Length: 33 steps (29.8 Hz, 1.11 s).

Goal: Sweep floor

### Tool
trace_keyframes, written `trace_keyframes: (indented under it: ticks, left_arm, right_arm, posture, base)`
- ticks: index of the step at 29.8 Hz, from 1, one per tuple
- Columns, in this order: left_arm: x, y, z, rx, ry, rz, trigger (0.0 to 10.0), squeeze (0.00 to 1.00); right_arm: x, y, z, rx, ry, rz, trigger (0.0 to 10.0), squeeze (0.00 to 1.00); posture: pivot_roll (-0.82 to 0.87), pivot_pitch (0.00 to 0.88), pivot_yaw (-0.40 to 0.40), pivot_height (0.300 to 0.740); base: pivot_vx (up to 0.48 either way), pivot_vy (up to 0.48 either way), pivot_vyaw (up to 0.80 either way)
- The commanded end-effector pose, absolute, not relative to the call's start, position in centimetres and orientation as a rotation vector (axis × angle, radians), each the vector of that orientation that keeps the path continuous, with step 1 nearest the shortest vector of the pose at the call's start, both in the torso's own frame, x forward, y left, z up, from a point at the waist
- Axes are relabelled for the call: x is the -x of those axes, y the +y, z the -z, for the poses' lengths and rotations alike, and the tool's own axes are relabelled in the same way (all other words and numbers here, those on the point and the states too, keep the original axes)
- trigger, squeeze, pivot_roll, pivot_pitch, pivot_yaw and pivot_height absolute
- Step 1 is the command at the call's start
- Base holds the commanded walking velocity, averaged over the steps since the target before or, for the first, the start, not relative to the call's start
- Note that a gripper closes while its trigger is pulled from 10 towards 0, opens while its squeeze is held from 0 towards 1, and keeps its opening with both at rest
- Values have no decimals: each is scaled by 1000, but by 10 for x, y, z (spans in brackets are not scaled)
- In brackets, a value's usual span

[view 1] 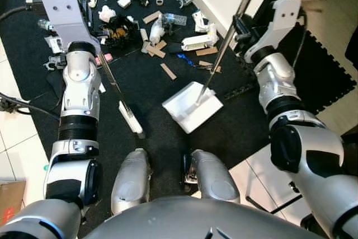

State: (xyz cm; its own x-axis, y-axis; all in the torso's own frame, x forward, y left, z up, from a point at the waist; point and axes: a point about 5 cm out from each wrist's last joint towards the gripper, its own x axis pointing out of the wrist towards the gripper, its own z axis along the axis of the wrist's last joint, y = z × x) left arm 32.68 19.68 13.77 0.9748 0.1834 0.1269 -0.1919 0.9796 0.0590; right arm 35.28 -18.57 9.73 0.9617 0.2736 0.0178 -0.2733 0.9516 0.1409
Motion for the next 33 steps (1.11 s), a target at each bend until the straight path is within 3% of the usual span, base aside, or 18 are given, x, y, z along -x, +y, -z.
trace_keyframes:
  ticks: [1,7,33]
  left_arm:
    - [-326,199,-145,-96,-164,-191,10000,0]
    - [-325,200,-145,-105,-172,-201,10000,0]
    - [-326,201,-143,-111,-159,-206,10000,0]
  right_arm:
    - [-356,-183,-105,-160,-41,-280,10000,0]
    - [-356,-183,-105,-160,-39,-280,10000,0]
    - [-357,-185,-106,-154,-40,-270,10000,0]
  posture:
    - [25,0,23,740]
    - [25,0,23,740]
    - [22,0,25,740]
  base:
    - [0,0,0]
    - [112,0,0]
    - [480,0,0]
